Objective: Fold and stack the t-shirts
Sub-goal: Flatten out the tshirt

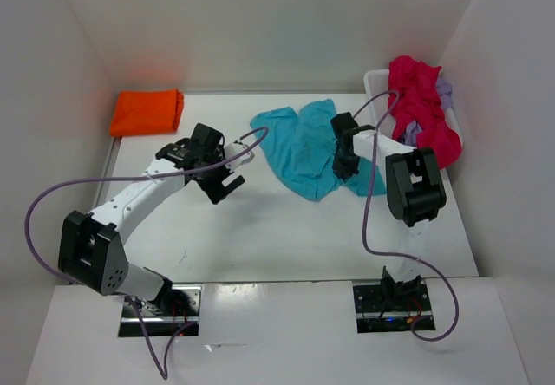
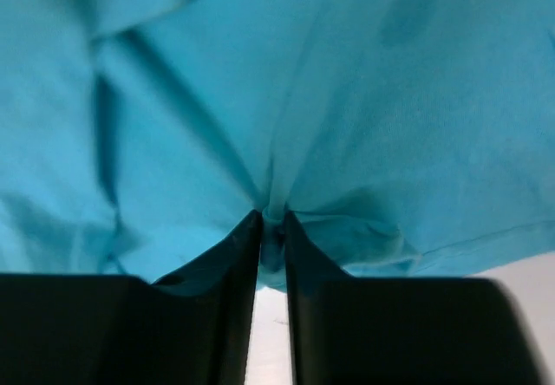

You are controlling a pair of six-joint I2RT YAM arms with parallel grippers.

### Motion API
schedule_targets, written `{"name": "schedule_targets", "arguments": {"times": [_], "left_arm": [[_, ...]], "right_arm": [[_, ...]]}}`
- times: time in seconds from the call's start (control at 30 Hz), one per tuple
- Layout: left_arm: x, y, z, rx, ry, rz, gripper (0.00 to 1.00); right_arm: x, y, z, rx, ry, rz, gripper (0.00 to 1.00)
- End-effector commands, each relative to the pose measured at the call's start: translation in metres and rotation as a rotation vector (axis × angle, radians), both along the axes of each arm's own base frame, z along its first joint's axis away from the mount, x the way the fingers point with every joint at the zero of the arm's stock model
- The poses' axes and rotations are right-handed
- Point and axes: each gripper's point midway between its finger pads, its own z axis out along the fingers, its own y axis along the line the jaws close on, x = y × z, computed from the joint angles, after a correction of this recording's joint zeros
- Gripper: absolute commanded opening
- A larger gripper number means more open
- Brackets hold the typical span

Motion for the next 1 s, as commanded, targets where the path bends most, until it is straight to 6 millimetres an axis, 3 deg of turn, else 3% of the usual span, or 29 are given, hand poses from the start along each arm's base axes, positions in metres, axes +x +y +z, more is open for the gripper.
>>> {"name": "schedule_targets", "arguments": {"times": [0.0,0.07,0.2,0.27,0.33,0.37,0.43,0.57,0.63,0.77,0.8,0.83,0.87,0.9,0.97], "left_arm": [[-0.003,0.002,0.009,-0.011,-0.024,0.007,1.0],[-0.003,0.002,0.009,-0.011,-0.024,0.007,1.0],[-0.003,0.002,0.006,-0.007,-0.016,0.007,1.0],[-0.004,0.0,0.006,-0.015,-0.013,0.002,1.0],[-0.002,-0.002,0.01,-0.026,-0.019,-0.002,1.0],[0.001,-0.003,0.007,-0.021,-0.019,-0.01,1.0],[0.006,-0.011,0.01,-0.047,-0.022,-0.036,1.0],[0.021,-0.041,0.019,-0.064,-0.055,-0.119,1.0],[0.026,-0.071,0.023,-0.04,-0.084,-0.212,1.0],[0.022,-0.134,0.014,0.008,-0.144,-0.373,1.0],[0.02,-0.146,0.01,0.015,-0.154,-0.405,1.0],[0.014,-0.163,-0.005,0.027,-0.131,-0.444,1.0],[0.019,-0.177,-0.002,0.002,-0.15,-0.441,1.0],[0.019,-0.187,-0.015,-0.01,-0.118,-0.429,1.0],[0.024,-0.205,-0.02,-0.042,-0.125,-0.423,1.0]], "right_arm": [[-0.034,0.042,-0.012,0.043,0.051,0.119,0.13],[-0.058,0.076,-0.015,0.071,0.081,0.207,0.08],[-0.103,0.138,-0.004,0.155,0.101,0.352,0.05],[-0.127,0.152,0.007,0.181,0.117,0.385,0.11],[-0.134,0.155,0.026,0.219,0.087,0.385,0.23],[-0.141,0.15,0.028,0.223,0.086,0.375,0.46],[-0.149,0.136,0.048,0.213,0.052,0.328,0.68],[-0.158,0.109,0.077,0.198,-0.028,0.182,0.72],[-0.167,0.092,0.088,0.196,-0.069,0.051,0.74],[-0.189,0.071,0.085,0.246,-0.093,-0.146,0.77],[-0.202,0.065,0.073,0.248,-0.061,-0.173,0.77],[-0.207,0.064,0.07,0.275,-0.055,-0.228,0.78],[-0.218,0.056,0.066,0.285,-0.055,-0.256,0.78],[-0.223,0.052,0.064,0.291,-0.052,-0.282,0.78],[-0.227,0.049,0.075,0.352,-0.101,-0.339,0.78]]}}
